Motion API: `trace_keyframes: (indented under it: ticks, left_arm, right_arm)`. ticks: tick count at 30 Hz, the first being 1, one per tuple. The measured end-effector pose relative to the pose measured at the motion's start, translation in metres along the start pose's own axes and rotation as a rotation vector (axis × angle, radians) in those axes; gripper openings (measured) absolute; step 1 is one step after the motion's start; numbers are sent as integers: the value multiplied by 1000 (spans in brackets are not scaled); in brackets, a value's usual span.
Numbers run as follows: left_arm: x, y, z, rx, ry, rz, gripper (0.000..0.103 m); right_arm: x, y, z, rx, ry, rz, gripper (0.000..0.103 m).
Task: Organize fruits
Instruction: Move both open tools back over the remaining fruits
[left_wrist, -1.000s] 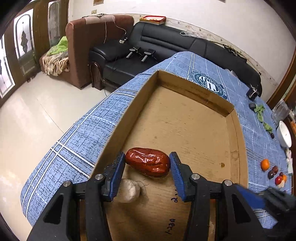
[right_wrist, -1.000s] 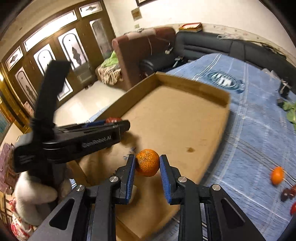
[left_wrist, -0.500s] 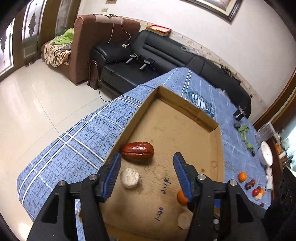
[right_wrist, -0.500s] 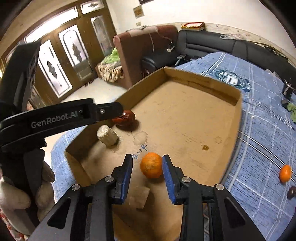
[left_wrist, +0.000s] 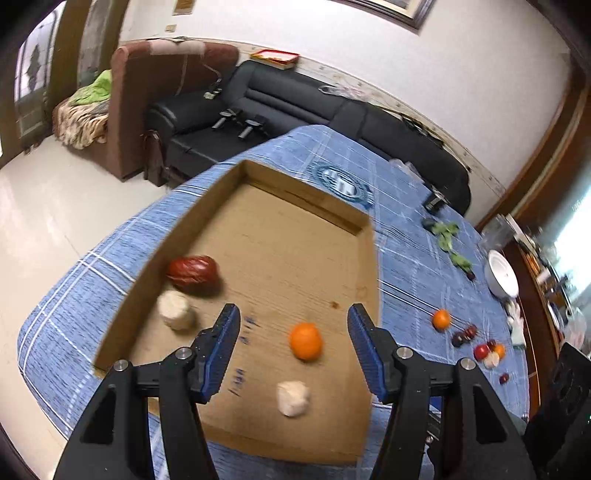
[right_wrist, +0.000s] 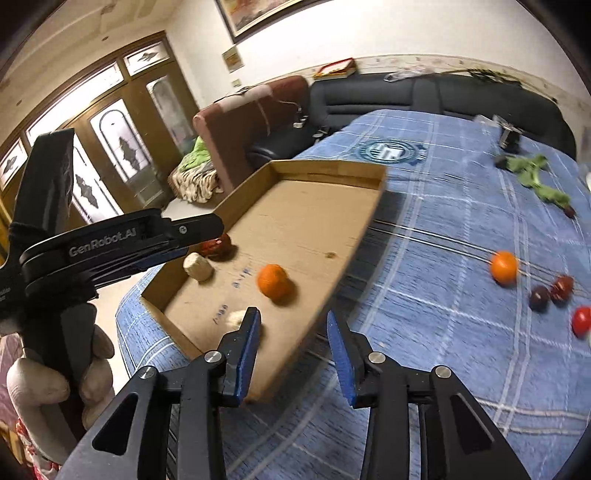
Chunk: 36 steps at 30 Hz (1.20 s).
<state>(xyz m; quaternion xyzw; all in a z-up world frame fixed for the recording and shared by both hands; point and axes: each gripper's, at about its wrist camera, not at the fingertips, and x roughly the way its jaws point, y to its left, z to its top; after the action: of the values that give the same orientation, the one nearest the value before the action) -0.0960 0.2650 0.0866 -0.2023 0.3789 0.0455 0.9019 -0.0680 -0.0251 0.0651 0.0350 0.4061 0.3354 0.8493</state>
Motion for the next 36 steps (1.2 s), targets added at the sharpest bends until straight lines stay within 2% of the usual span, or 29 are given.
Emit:
trace_keyframes:
  ticks: [5,12,24,28,31,36]
  left_arm:
    - [-8,-26,-7,67,-11,-11,61]
    - [-12,-39,-13,102,-13,-11,65]
    - [-11,-14,-11,44,-5,-11,65]
    - [-12,-7,-11,23,1,-41,66]
    - [-1,-12,-13,30,20,-69,68]
    - [35,-45,-26,87,130,-137,68]
  right_arm:
    - [-14,-19,-6,62,-17,2,42]
    - [-22,-23,-15,73,-26,-2,42]
    - [-3,-13,-19,47,25,-4,42]
    - [-10,-18,-19,52,14,-27,42]
    - [-29,-39,-23,84,-13,-82,42]
    - [-77,-118,-39,223,-51,-224,42]
